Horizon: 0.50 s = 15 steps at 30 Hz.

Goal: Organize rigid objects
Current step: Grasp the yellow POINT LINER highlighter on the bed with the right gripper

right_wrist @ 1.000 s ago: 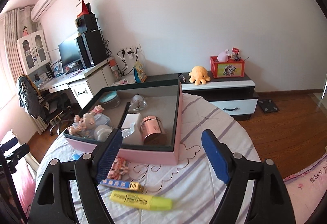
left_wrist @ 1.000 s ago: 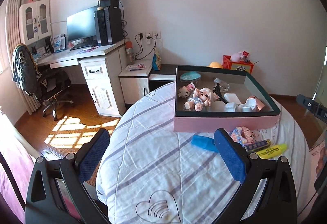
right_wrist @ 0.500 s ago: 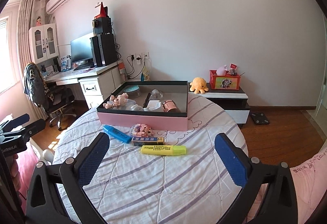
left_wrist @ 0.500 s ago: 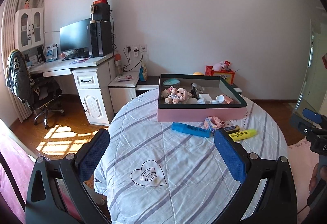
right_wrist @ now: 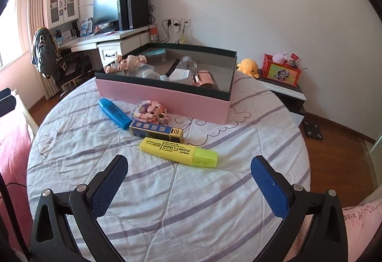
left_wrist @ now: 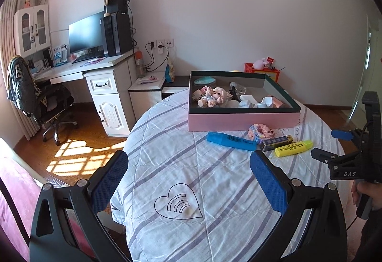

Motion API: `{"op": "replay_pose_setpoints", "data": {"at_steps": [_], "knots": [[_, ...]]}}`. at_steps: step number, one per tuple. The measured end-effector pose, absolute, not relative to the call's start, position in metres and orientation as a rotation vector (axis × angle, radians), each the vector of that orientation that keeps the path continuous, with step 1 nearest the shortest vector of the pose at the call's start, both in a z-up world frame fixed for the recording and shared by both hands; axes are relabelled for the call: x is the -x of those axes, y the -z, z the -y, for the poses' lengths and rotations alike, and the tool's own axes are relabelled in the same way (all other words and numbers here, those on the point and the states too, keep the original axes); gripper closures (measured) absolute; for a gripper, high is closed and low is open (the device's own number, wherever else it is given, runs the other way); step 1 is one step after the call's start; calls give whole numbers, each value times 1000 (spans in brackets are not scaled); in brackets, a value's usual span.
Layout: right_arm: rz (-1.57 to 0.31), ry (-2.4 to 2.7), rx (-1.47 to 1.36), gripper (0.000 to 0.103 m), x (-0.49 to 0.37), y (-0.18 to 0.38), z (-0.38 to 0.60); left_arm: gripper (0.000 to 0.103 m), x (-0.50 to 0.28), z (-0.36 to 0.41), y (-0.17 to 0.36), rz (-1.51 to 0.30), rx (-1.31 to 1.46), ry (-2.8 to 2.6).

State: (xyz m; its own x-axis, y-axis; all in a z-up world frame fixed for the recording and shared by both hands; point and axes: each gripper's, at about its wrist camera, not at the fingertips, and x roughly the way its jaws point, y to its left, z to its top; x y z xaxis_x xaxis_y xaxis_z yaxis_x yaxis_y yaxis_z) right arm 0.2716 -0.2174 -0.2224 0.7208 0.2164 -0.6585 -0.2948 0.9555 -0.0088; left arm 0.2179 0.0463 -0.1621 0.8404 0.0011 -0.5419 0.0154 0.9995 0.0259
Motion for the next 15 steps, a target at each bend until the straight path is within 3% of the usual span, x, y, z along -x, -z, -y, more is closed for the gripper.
{"op": "replay_pose_setpoints", "data": {"at_steps": [9,12,15], "knots": [[-854,-442,264,3,-339,260,201,0,-242,-59,177,-636,-35,-31],[-897,-517,260,15,-343,268,198,0,-246,-64,181,-650,-30,-41],[-884,-535,271,36,-331,266,197,0,-252,-64,185,-667,-23,-41]]}}
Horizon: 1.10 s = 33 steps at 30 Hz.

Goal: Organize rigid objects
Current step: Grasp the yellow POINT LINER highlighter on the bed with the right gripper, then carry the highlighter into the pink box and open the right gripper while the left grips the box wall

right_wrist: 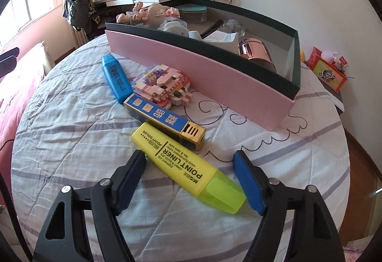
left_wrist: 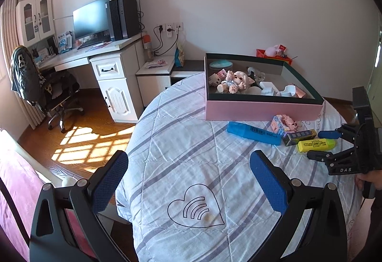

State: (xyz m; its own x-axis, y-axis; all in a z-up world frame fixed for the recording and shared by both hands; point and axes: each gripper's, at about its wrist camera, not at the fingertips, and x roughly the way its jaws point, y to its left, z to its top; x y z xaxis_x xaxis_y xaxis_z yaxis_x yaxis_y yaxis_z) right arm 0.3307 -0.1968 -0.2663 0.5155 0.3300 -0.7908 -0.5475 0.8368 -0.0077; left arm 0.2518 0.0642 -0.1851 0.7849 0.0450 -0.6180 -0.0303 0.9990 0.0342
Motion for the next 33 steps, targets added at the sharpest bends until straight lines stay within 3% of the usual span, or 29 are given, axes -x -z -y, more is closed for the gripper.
{"op": "replay_pose_setpoints", "data": {"at_steps": [2,7,16,25,28,31,33], "knots": [[-869,-552,253,54,-318,265,199,0,-256,-61,188,-679,-21,-35],[-836,-494,215,76,-288,265,209,0,-261,-49,195,-703,-41,-12],[-794,-310,-23,76,-272,264,267,0,-286,-42,199,-732,-35,16],[-755,-214,-120,76,-309,257,303,0,-367,-63,185,-699,-42,-88],[-742,-206,-140,76,-324,252,310,5,-397,-62,184,-706,-63,-93],[-728,-201,-138,76,-336,247,313,22,-426,-60,192,-755,-88,-91],[-724,-207,-138,76,-344,244,313,24,-444,-57,201,-796,-92,-73]]}}
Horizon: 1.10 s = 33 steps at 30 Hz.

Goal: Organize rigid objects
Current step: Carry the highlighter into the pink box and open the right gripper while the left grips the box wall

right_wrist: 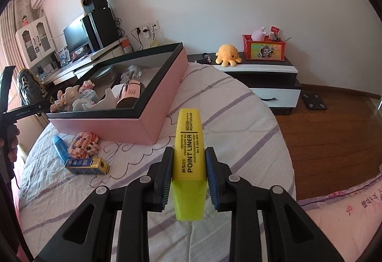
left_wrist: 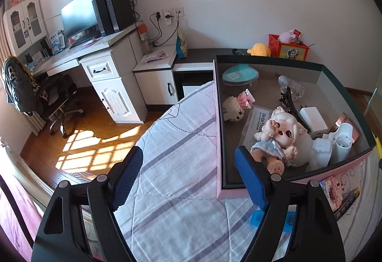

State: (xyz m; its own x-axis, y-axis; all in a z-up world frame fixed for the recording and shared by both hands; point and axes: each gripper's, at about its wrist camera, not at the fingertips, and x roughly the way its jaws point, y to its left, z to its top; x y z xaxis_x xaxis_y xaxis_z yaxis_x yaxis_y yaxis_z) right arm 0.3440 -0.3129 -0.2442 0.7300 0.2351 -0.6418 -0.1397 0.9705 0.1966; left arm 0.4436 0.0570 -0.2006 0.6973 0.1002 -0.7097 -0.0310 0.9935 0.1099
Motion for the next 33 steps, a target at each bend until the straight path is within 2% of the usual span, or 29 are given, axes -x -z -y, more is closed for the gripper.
{"op": "replay_pose_setpoints", "data": {"at_steps": [3,5,6,8,11,21,33], "knots": [[-719,-204,-134,76,-354,242,313,34,-461,-54,210,-831,-89,-56],[-710,-196,-133,76,-358,239,313,60,-467,-51,216,-853,-86,-36],[-714,-200,-133,76,-361,238,312,65,-471,-49,221,-873,-73,-8],[-706,-194,-127,76,-365,235,310,86,-476,-49,225,-889,-27,48],[-687,-195,-114,76,-370,226,306,97,-473,-42,228,-872,-40,50],[-633,-276,-58,76,-407,183,259,98,-474,-44,231,-861,-34,54],[-742,-283,-50,75,-467,209,221,98,-474,-44,231,-860,-35,53]]}}
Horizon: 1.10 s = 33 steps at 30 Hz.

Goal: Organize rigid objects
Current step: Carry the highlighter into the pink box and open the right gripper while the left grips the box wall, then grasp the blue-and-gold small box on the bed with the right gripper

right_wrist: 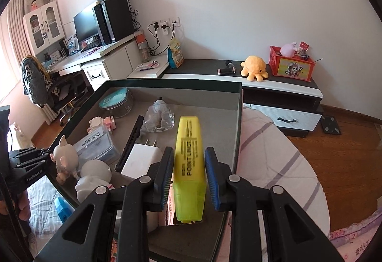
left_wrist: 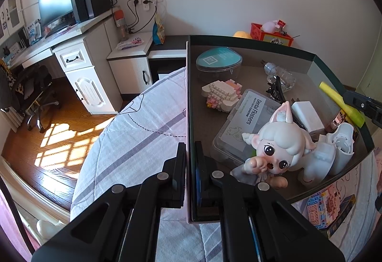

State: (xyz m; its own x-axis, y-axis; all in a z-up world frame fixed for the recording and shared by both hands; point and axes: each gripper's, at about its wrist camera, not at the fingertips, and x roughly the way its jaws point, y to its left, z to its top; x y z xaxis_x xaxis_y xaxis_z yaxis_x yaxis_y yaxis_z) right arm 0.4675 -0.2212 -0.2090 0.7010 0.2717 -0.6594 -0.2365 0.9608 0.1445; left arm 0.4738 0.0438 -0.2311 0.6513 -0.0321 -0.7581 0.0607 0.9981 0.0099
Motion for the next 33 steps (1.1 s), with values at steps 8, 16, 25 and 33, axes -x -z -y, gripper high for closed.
{"op": "replay_pose_setpoints", "data": {"at_steps": [8,16,25,33], "knots": [[-713,-293,-73,59,-443,193,227,97,-461,-44,213,-826,-39,46],[-669,-338,-3,38,-379,172,225,45,-395,-44,180,-744,-30,41],[-773,-469,126,31,-335,219,211,5,-291,-52,169,-655,-10,43],[-860,-538,254,31,-351,257,180,5,-269,-52,177,-696,-16,27]]}}
